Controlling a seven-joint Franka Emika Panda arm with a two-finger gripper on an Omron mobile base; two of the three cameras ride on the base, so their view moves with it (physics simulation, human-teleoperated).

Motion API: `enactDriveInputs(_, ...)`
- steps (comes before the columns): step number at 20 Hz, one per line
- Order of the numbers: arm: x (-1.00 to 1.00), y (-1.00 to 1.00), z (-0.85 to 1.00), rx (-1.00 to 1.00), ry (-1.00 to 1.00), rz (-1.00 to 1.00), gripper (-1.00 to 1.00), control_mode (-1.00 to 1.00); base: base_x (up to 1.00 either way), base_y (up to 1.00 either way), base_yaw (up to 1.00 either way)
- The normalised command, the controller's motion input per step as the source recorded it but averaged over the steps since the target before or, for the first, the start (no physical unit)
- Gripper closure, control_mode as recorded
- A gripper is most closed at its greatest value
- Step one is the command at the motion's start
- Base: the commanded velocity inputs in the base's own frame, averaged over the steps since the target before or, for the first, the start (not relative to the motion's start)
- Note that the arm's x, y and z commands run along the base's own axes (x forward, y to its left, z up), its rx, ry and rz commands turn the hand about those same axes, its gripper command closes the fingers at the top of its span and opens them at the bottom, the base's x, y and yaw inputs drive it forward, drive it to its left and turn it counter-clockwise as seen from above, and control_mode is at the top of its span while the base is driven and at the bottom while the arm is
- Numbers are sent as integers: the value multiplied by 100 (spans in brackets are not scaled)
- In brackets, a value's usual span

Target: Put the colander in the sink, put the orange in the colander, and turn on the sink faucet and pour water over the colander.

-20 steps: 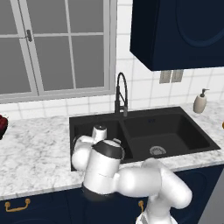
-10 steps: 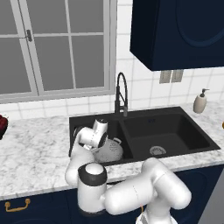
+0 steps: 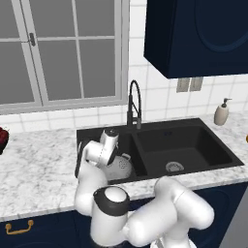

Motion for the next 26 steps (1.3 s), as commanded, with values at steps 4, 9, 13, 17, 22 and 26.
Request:
enactDriveInputs(4,-18,41,100,-2,-15,-18,-100,-100,0,0,0)
enactDriveInputs(9,0,26,100,0,-5,-13,-100,-100,0,0,0)
enactDriveInputs(13,0,10,100,0,-5,-20,-100,-100,0,0,0)
enactDriveInputs(17,-1,19,100,-1,-13,-29,-100,-100,0,0,0)
enactDriveInputs(22,-11,47,100,-7,-19,-30,-100,-100,0,0,0)
enactDriveInputs(26,-9,67,100,-10,-9,-22,-100,-100,0,0,0)
